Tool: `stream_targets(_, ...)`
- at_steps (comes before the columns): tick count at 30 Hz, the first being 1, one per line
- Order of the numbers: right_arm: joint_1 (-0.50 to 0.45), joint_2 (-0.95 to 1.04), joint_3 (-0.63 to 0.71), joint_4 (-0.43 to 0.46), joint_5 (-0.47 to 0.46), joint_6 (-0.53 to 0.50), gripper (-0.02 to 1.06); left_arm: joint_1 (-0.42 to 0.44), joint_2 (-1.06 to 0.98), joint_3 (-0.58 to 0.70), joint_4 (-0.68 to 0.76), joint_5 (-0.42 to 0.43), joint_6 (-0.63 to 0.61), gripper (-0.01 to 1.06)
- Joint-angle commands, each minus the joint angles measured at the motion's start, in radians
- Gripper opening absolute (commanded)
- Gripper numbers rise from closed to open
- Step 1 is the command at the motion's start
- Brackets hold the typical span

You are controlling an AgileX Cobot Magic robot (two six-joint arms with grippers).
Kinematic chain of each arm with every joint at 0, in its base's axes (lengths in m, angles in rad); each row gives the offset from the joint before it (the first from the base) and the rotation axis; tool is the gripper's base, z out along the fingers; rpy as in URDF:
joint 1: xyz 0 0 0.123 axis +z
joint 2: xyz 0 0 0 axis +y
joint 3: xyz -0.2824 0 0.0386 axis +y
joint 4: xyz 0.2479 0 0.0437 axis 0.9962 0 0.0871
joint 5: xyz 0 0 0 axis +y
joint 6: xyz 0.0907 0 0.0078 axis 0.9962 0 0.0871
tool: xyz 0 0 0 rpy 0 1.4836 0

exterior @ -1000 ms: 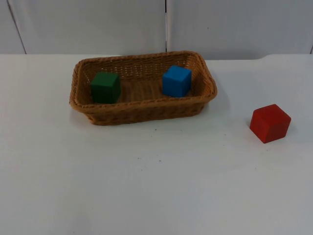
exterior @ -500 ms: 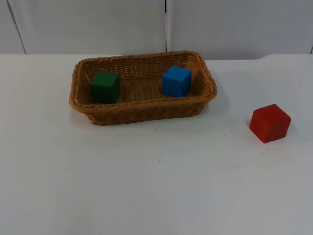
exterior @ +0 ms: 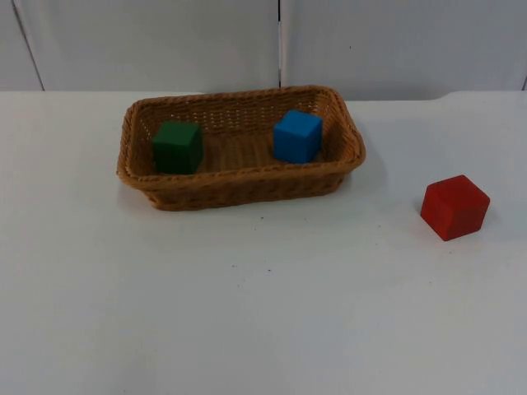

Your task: Pick up one cube with each hand and place exactly two cubes into the same basket, leaving the remaining cube outside.

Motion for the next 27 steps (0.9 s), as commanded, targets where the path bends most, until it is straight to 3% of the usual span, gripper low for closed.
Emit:
stream_targets(1, -0.007, -0.003, 0.008, 0.005, -0.007, 0.001, 1.05, 0.002, -0.005, 0.007, 0.006, -0.005, -0.004, 1.05)
stream_targets(27, -0.042, -0.003, 0.008, 0.005, -0.007, 0.001, 1.05, 0.002, -0.005, 0.007, 0.01, 0.001, -0.004, 1.05)
